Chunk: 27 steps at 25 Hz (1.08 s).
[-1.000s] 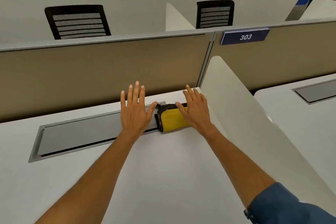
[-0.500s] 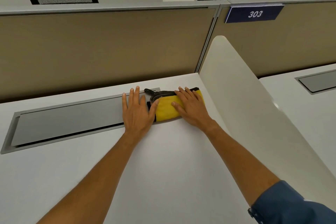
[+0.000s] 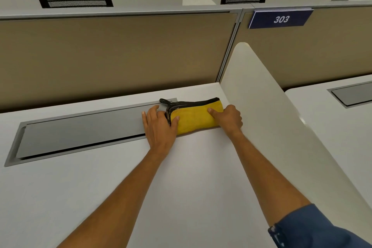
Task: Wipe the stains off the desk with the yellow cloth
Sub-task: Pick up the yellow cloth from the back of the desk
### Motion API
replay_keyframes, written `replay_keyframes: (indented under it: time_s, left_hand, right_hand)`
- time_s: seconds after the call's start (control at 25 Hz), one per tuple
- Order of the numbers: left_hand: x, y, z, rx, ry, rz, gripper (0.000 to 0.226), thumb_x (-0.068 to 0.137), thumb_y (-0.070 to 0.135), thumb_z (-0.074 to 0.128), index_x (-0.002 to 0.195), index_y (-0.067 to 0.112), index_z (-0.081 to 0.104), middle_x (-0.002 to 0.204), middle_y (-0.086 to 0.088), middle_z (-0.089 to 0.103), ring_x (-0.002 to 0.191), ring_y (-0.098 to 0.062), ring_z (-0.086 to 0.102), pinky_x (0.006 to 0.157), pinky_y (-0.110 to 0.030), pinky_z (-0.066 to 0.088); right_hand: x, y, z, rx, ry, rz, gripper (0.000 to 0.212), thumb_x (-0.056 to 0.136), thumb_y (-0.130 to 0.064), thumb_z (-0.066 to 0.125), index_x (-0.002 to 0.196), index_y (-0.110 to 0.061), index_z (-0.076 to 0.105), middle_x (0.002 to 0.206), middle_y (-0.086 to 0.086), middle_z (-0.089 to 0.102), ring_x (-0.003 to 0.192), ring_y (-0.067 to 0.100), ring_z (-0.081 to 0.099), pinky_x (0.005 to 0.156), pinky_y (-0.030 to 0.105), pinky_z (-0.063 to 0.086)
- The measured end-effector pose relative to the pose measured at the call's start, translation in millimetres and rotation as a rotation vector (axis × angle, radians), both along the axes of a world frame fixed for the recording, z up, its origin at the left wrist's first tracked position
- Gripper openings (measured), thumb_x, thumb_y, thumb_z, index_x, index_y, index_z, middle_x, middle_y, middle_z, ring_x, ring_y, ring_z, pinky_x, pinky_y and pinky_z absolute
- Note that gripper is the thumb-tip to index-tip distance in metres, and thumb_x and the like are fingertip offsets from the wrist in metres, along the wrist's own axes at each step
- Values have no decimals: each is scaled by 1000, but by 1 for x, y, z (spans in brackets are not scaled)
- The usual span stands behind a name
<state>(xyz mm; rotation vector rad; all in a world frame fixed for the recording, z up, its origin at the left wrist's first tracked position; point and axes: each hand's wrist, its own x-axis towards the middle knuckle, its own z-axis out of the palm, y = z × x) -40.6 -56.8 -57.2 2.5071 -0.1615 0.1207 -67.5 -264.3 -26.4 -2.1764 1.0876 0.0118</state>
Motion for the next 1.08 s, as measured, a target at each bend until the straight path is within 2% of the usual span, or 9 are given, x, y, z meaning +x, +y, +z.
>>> replay_keyframes:
  time_s: [0.12,0.24,0.56,0.88,1.08]
  left_hand:
    - [-1,-6,4,-43,4,42,48,98,42,59,116,-2,66,143,-19,53,142,-32,41,128,-44,6]
    - [-4,-9,10,-68,-7,68,44,99,37,59,115,-3,67,138,-18,54,138,-31,43,128,-43,8]
    - [-36,2,44,-6,-72,81,41,99,34,58,112,-3,69,138,-18,54,137,-31,44,127,-44,11]
    - [-146,42,96,-73,-92,38,39,98,35,61,105,-2,70,141,-17,55,136,-30,46,128,-46,14]
    - [-246,75,124,-61,-97,3,42,96,41,62,101,1,73,144,-15,54,141,-27,43,129,-44,7]
  right_hand:
    - [3,-3,1,17,-4,13,70,83,-58,69,124,-4,54,129,19,60,122,38,55,104,49,43]
    - [1,-1,1,-64,-22,38,67,87,-59,62,122,-3,57,129,19,60,123,38,53,102,47,38]
    - [-33,15,43,-263,-118,110,59,91,-59,56,100,-3,70,108,17,67,108,32,58,93,42,39]
    - [-159,65,100,-434,-175,136,50,95,-51,55,98,-2,68,107,16,64,104,29,59,91,40,43]
    - [-269,97,133,-492,-159,135,51,95,-51,55,97,-2,68,103,15,67,98,27,63,88,36,44]
